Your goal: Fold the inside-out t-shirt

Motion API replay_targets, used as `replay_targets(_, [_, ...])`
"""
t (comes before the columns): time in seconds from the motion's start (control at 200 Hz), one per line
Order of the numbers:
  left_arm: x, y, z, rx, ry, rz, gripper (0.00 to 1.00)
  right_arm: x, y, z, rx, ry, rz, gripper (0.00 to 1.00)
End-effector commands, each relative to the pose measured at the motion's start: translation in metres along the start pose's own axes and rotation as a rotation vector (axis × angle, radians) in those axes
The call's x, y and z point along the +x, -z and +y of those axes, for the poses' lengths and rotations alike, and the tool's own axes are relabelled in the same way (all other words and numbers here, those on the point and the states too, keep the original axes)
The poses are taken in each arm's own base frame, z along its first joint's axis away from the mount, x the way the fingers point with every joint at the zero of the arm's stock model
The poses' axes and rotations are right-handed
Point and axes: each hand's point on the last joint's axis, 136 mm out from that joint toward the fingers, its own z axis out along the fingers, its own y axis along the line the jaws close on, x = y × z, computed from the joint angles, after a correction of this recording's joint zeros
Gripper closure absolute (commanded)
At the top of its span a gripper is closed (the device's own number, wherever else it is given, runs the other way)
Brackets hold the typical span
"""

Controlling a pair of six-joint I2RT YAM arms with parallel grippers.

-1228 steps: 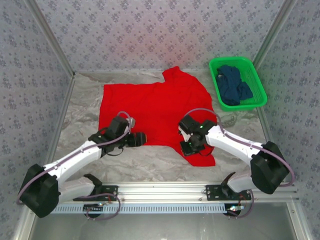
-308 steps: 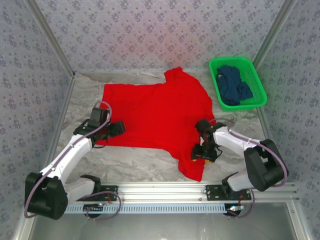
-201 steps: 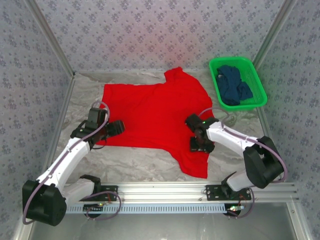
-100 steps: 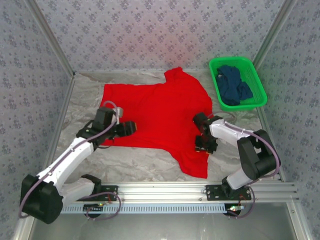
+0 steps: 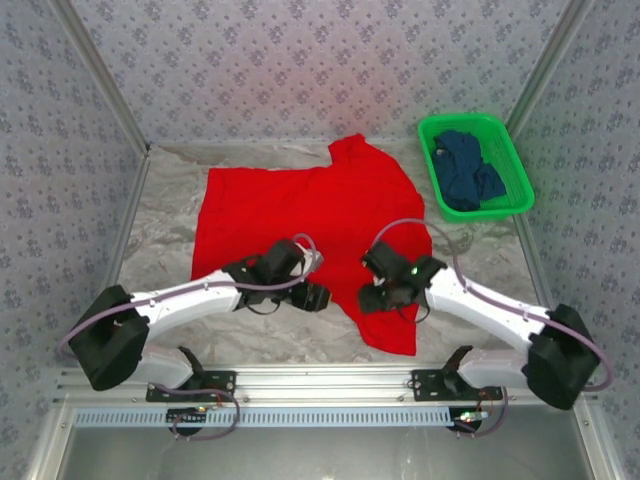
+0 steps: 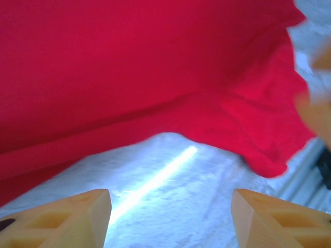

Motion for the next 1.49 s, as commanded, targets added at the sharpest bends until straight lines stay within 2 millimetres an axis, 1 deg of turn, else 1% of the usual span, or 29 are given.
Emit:
replay_targets(0.0, [-0.015,0.026,0.041,-0.105,0.167,-0.100,0.37,0.024,-0.011,0.021,-0.014,0.129,0.022,0.39])
replay_targets(0.06, [-0.016,0.038,0.059,-0.155,0.219,-0.129,0.37,0.023,-0.018,0.030,0.014,0.198,0.025,0.38])
replay_targets(0.135, [-0.014,0.050,0.079,-0.206,0.289,-0.147,0.37,0.022,-0.029,0.028,0.106,0.258,0.066,0.38])
replay_targets(0.18, [-0.013,0.055,0.085,-0.211,0.320,-0.157,0.37,0.023,-0.035,0.027,0.157,0.289,0.090,0.39])
replay_targets(0.265, [-0.012,0.059,0.090,-0.215,0.341,-0.171,0.37,0.027,-0.044,0.018,0.254,0.317,0.137,0.43])
replay_targets(0.305, [-0.013,0.060,0.088,-0.209,0.340,-0.174,0.37,0.032,-0.048,0.012,0.292,0.319,0.170,0.48])
replay_targets(0.35, [-0.013,0.060,0.086,-0.196,0.338,-0.173,0.37,0.032,-0.052,0.010,0.312,0.328,0.187,0.55])
replay_targets(0.415, [-0.015,0.059,0.077,-0.152,0.321,-0.172,0.37,0.030,-0.054,0.012,0.307,0.332,0.199,0.71])
replay_targets(0.465, [-0.016,0.058,0.068,-0.108,0.304,-0.172,0.38,0.030,-0.054,0.017,0.261,0.319,0.207,0.80])
replay_targets(0.525, [-0.017,0.055,0.050,-0.020,0.264,-0.175,0.38,0.027,-0.048,0.023,0.157,0.278,0.211,0.92])
replay_targets(0.565, [-0.018,0.052,0.033,0.048,0.229,-0.174,0.38,0.026,-0.044,0.028,0.076,0.251,0.210,0.97])
replay_targets(0.615, [-0.017,0.046,0.010,0.136,0.181,-0.174,0.38,0.022,-0.036,0.037,-0.071,0.211,0.202,1.00])
replay_targets(0.685, [-0.015,0.036,-0.019,0.248,0.124,-0.171,0.38,0.018,-0.026,0.045,-0.271,0.114,0.186,1.00])
replay_targets(0.73, [-0.015,0.030,-0.036,0.307,0.090,-0.167,0.38,0.016,-0.021,0.043,-0.346,0.052,0.189,1.00])
replay_targets(0.745, [-0.014,0.028,-0.042,0.325,0.076,-0.166,0.38,0.012,-0.020,0.042,-0.359,0.035,0.174,1.00])
replay_targets(0.804, [-0.013,0.020,-0.058,0.373,0.035,-0.164,0.38,0.008,-0.014,0.041,-0.434,-0.004,0.165,1.00])
replay_targets(0.829, [-0.013,0.018,-0.064,0.391,0.018,-0.162,0.38,0.006,-0.013,0.038,-0.447,-0.026,0.162,1.00])
replay_targets(0.939, [-0.008,0.004,-0.083,0.442,-0.047,-0.141,0.38,0.000,-0.009,0.029,-0.528,-0.120,0.161,1.00])
replay_targets(1.059, [0.003,-0.008,-0.100,0.488,-0.130,-0.111,0.38,-0.009,-0.008,0.019,-0.609,-0.248,0.175,1.00])
replay_targets(1.179, [0.017,-0.022,-0.109,0.461,-0.247,-0.073,0.40,-0.016,-0.010,0.010,-0.660,-0.340,0.183,1.00])
replay_targets(1.274, [0.025,-0.036,-0.107,0.419,-0.307,-0.046,0.42,-0.017,-0.014,0.004,-0.678,-0.391,0.203,1.00])
replay_targets(1.379, [0.024,-0.051,-0.097,0.359,-0.354,-0.048,0.44,-0.016,-0.017,0.002,-0.689,-0.417,0.213,1.00])
replay_targets(1.489, [0.029,-0.062,-0.097,0.361,-0.390,-0.029,0.47,-0.016,-0.016,0.001,-0.686,-0.422,0.210,1.00])
